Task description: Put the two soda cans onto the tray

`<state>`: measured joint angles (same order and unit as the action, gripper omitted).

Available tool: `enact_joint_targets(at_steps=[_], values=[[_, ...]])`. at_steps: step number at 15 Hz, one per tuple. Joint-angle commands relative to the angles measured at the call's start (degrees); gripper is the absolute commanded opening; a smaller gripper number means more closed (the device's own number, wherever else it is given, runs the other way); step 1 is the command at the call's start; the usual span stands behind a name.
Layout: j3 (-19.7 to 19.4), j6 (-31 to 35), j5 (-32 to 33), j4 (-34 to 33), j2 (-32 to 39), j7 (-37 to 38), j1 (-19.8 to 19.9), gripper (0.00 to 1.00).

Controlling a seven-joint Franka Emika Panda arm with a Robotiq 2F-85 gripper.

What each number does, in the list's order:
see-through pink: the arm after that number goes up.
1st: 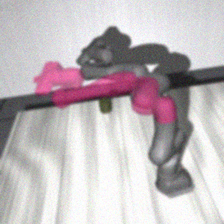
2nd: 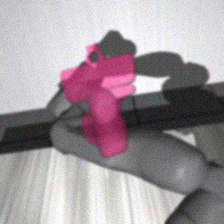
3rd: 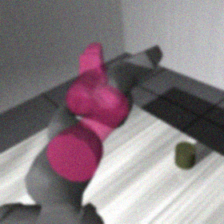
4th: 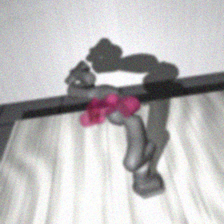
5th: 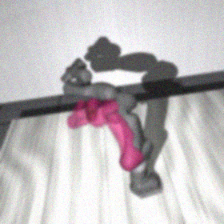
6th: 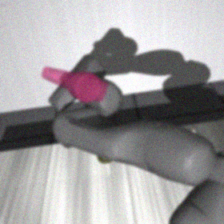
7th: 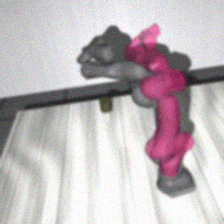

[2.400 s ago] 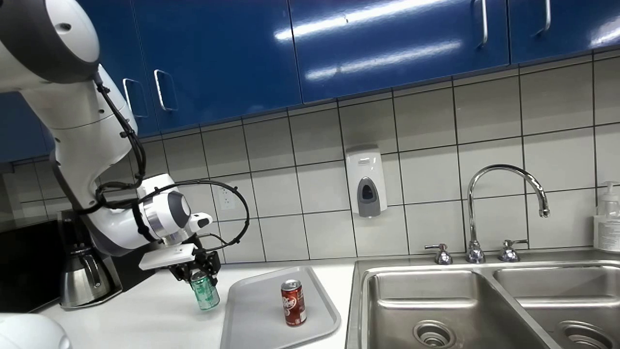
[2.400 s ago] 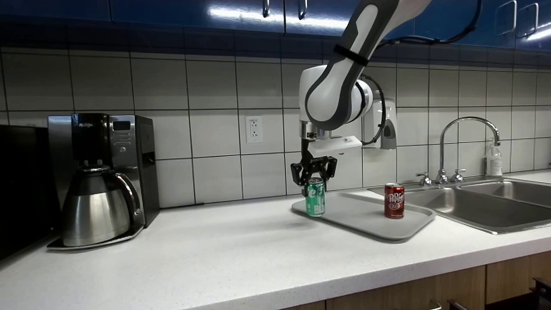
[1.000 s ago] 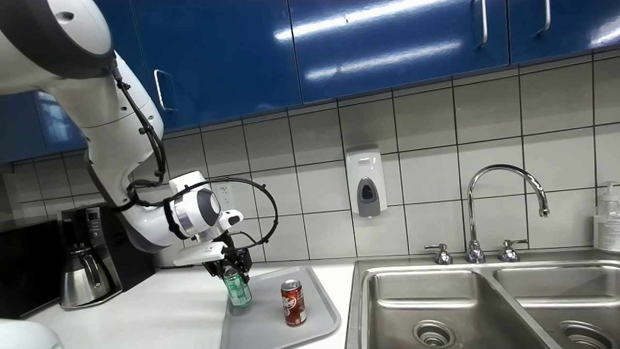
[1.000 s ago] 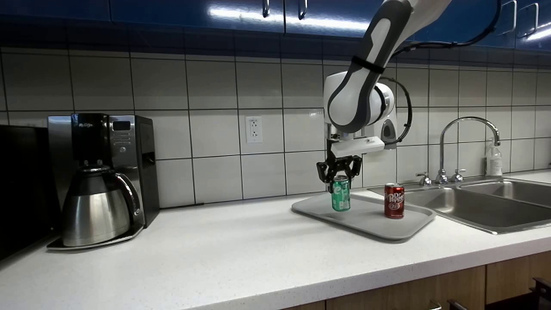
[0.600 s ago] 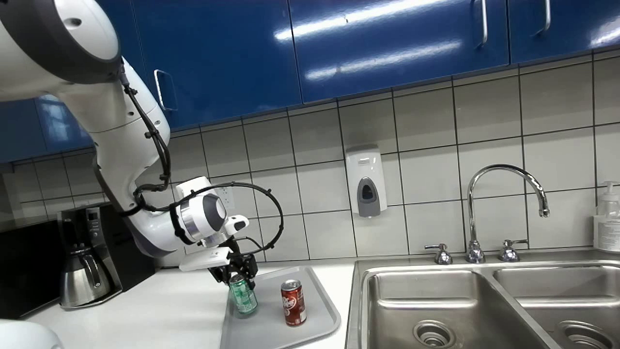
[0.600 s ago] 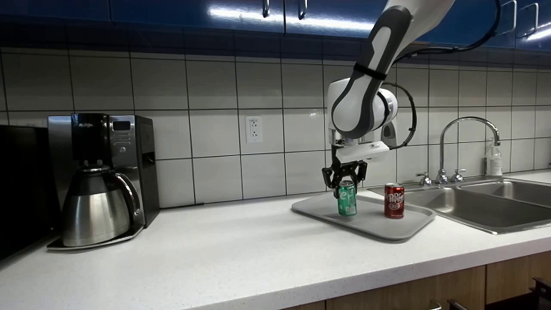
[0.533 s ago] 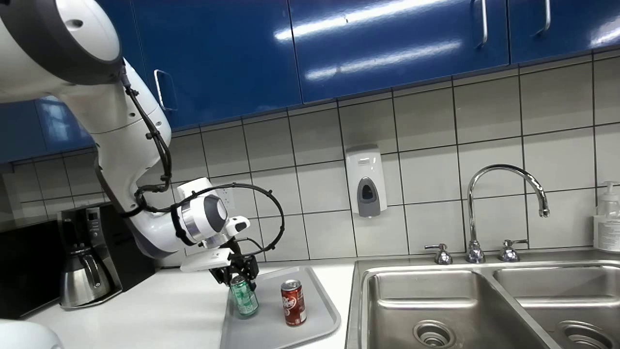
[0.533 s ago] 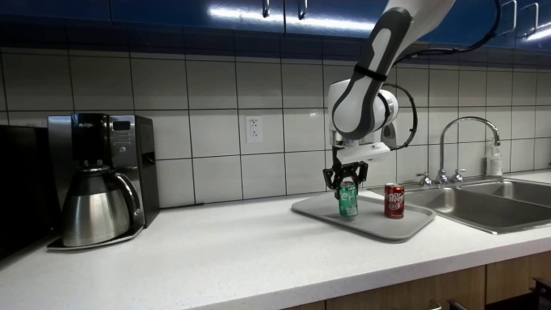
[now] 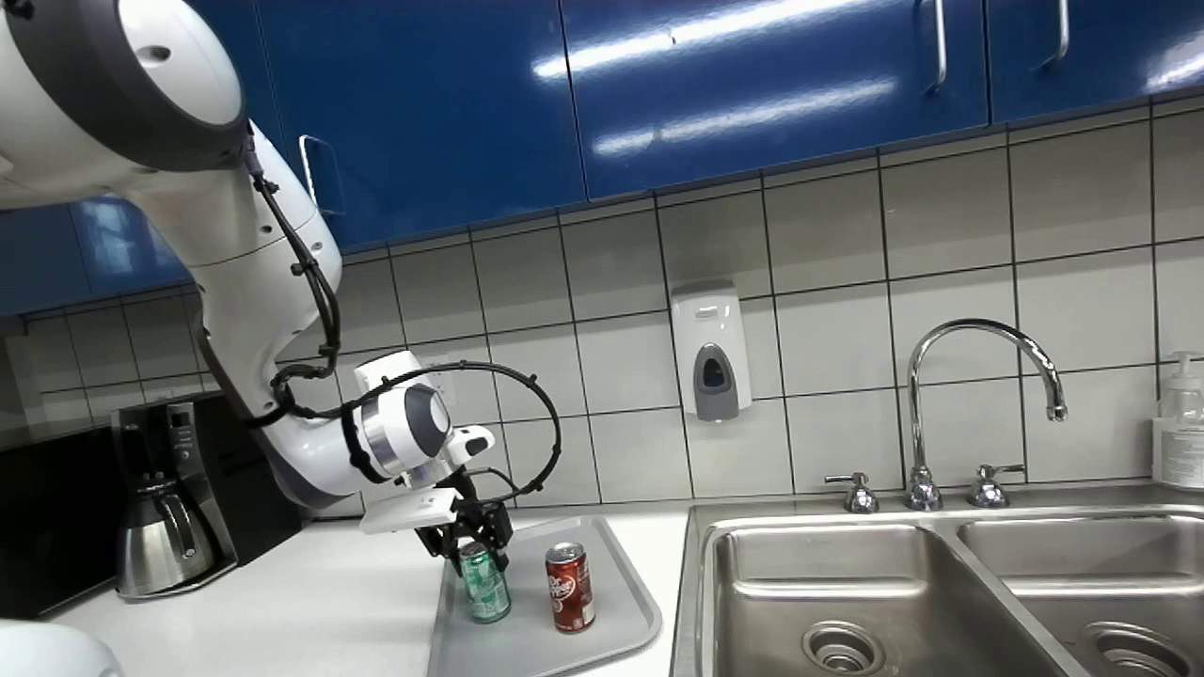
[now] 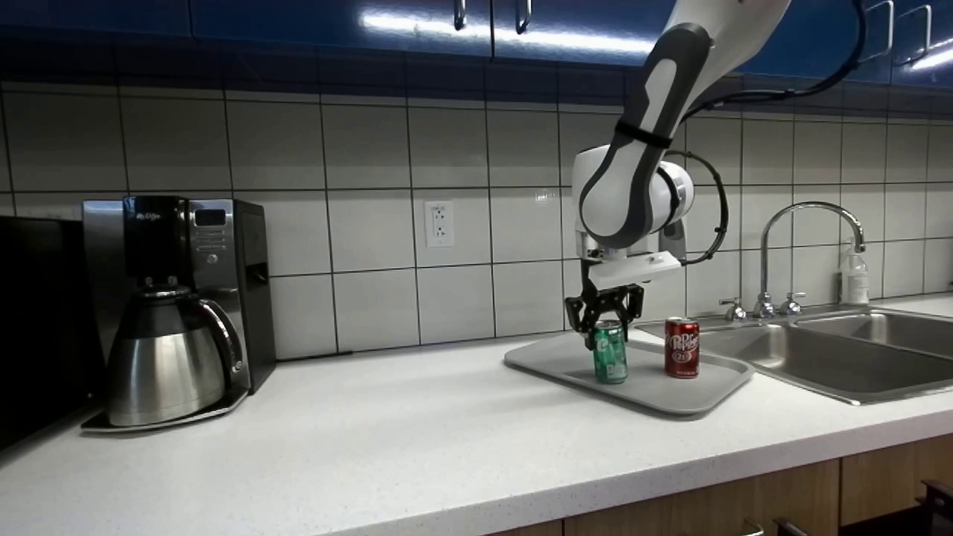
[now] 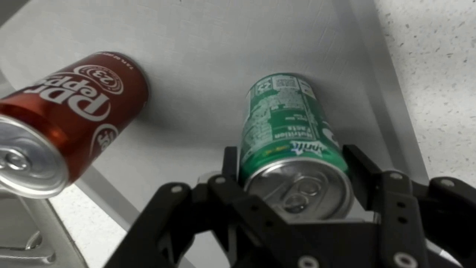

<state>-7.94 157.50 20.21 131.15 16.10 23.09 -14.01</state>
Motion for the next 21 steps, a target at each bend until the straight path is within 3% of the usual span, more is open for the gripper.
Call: enact_joint_targets(at_steps=[1,17,21], values=[[-0.5,0.9,1.8,0.1,-0.5,1.1,0.4,1.0],[-1.1,2.7,6.4,1.8,-6.3,4.6,-0.8,1.0],[-1.9,2.0,8.6,3.0,-9.3,7.3,-3.6,1.0]])
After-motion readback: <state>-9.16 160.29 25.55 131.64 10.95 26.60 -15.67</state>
